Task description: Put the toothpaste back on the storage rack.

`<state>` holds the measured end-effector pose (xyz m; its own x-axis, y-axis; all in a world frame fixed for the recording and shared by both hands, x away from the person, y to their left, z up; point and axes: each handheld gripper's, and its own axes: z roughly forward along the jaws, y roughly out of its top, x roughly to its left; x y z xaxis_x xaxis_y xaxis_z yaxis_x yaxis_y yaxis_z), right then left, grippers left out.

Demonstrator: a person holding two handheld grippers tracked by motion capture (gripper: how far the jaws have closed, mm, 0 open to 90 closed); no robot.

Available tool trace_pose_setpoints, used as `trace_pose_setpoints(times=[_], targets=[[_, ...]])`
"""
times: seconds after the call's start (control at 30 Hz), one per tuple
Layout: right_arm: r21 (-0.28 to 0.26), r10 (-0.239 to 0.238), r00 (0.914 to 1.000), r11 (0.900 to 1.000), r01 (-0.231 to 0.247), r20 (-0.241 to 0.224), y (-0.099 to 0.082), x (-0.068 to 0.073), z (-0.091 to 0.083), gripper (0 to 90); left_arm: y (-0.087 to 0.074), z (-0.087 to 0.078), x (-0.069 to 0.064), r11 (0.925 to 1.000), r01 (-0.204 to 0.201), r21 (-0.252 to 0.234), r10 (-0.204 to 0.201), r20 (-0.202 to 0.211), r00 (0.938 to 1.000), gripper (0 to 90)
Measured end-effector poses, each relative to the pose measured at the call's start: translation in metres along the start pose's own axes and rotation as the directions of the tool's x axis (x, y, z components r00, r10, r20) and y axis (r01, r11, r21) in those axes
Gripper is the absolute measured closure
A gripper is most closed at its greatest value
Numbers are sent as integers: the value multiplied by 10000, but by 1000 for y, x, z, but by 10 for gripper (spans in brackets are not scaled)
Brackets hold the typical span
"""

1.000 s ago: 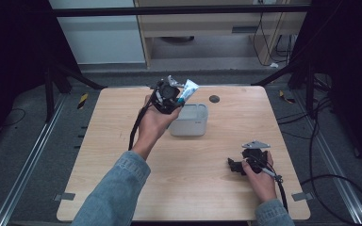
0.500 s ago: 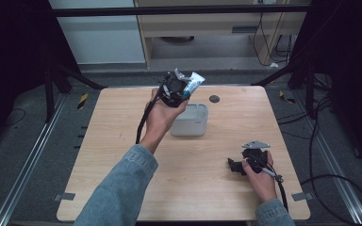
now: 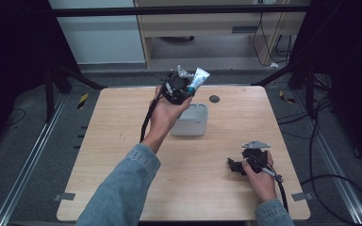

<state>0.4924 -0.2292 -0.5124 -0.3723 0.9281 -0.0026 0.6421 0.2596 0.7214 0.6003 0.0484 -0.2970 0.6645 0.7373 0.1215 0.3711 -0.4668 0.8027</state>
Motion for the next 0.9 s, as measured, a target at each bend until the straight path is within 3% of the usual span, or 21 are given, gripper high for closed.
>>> trace_pose_setpoints(times=[0.27, 0.8, 0.9], targets=[[-16, -25, 10000, 10000, 25, 12, 0, 0, 0, 4, 3, 0, 7, 9997, 173, -195, -175, -78, 9998, 775], [-14, -22, 10000, 10000, 22, 10, 0, 0, 0, 4, 11, -4, 3, 9950, 400, -917, -416, -152, 9990, 776], [-22, -26, 10000, 10000, 26, 9, 0, 0, 0, 4, 12, -2, 5, 9922, 643, -1067, -652, -52, 9979, 775]])
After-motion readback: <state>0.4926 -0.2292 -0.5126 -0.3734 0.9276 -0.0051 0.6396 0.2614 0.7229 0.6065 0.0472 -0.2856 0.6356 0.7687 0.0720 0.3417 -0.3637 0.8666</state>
